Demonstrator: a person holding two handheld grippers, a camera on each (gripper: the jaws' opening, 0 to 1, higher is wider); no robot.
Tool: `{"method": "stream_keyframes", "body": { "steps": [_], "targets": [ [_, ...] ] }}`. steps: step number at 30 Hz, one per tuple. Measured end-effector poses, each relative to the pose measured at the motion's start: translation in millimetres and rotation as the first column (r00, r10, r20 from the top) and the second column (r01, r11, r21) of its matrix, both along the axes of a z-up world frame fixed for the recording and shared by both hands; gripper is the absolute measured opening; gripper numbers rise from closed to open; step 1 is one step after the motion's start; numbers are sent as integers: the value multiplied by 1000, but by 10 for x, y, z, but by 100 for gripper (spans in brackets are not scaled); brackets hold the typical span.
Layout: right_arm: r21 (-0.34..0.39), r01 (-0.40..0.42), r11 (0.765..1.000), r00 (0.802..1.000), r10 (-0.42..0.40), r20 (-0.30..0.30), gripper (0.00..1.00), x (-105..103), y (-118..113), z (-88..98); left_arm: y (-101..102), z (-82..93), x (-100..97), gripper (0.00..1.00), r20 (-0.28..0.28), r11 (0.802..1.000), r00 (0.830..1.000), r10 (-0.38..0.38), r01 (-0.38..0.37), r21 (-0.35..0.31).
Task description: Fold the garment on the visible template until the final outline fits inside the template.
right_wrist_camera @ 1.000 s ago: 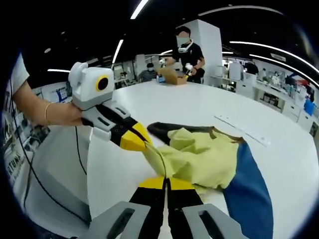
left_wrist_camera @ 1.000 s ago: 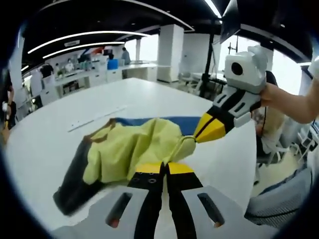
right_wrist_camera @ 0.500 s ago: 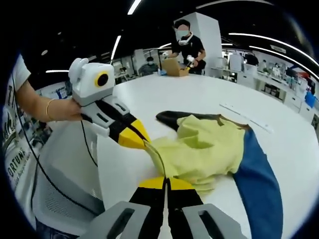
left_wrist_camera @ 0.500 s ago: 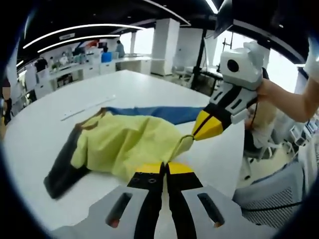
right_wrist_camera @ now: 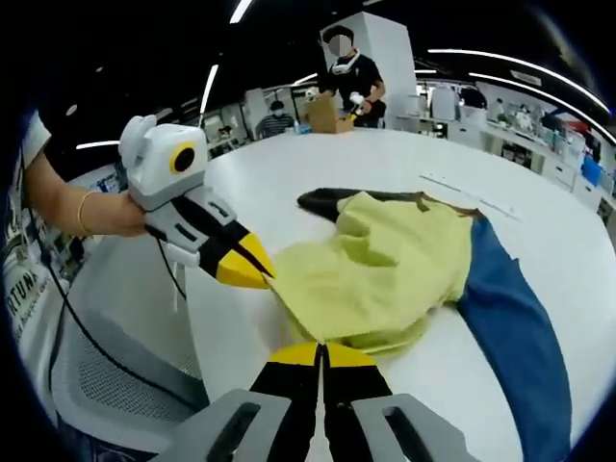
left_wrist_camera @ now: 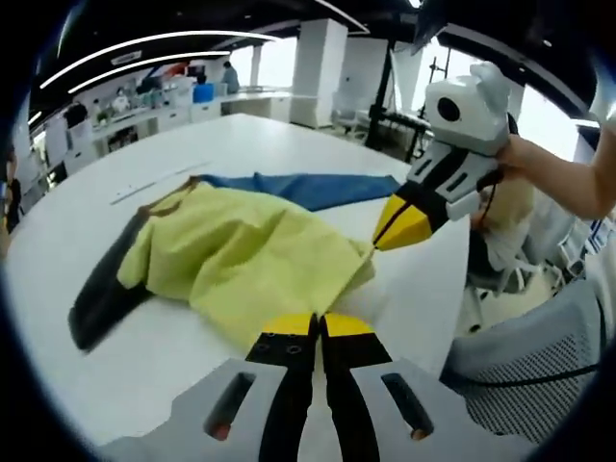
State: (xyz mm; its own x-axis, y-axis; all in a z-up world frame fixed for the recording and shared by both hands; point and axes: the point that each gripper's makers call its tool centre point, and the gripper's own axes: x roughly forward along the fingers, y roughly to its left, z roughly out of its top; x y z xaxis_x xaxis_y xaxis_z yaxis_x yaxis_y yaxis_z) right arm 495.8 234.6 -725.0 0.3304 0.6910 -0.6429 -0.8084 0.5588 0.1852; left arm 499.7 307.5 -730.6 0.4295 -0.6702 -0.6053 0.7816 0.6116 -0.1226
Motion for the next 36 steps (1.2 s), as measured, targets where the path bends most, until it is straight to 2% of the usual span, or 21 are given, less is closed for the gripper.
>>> {"method": "stream_keyframes", "body": {
  "steps": [8,11,14,16,19,21,25,30,34,36],
  "targets": [
    [-13,11,1000,1000,-11,-20,0,-21,-23,-87,31,-206,-58,1,-14,999,1000,-12,13,52],
    [-31,6,1000,1000,-7,-25,0,-36,-55,-108,60,-185,-68,8,0,998,1000,-23,23,62],
    [-21,5,1000,999,-6,-32,0,-45,-74,-66,97,-86,-70,19,29,998,999,-38,36,56],
    [-12,3,1000,999,-4,-35,2,-39,-97,-22,143,-12,-35,22,59,998,998,-36,33,51],
    [-12,11,1000,1000,-11,-11,13,28,-146,23,207,90,25,28,85,999,996,-22,19,32],
    [-17,21,1000,1000,-21,1,15,90,-197,24,269,129,85,29,104,1000,995,-7,4,27],
    [-33,37,999,999,-36,28,21,218,-277,16,388,119,190,35,93,999,995,36,-38,17],
    [-37,43,998,997,-40,64,22,404,-323,22,525,50,301,37,66,997,995,78,-79,12],
    [-92,24,995,992,-12,126,20,564,-373,-42,608,-30,340,32,55,995,995,89,-91,42],
    [-122,23,992,992,-7,128,19,620,-406,-105,649,-57,368,29,59,994,993,98,-101,45]
  ]
}}
